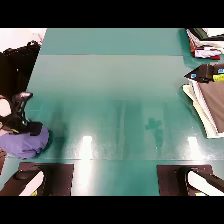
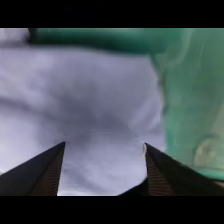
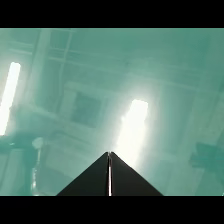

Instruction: Fold the shirts.

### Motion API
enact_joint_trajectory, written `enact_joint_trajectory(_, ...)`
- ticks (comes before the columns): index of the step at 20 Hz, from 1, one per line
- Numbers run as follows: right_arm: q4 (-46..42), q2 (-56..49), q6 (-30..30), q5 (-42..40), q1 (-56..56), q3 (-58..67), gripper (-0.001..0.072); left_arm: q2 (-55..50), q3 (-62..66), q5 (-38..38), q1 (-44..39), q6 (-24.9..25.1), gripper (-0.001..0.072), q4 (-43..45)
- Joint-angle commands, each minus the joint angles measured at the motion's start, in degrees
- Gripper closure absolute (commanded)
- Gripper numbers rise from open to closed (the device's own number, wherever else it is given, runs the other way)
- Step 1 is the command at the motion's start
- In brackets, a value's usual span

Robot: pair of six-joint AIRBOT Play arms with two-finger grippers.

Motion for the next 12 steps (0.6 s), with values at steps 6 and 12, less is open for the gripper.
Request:
enact_joint_trajectory(6,-0.07,0.02,-0.02,0.0,0.02,-0.02,0.0693,0.15,-4.98,-2.25,0.5,-1.03,0.0684,1.03)
enact_joint_trajectory(12,0.09,0.02,-0.02,-0.92,0.02,3.17,0.0693,0.76,22.36,-6.23,-3.65,-2.01,0.0686,-1.57)
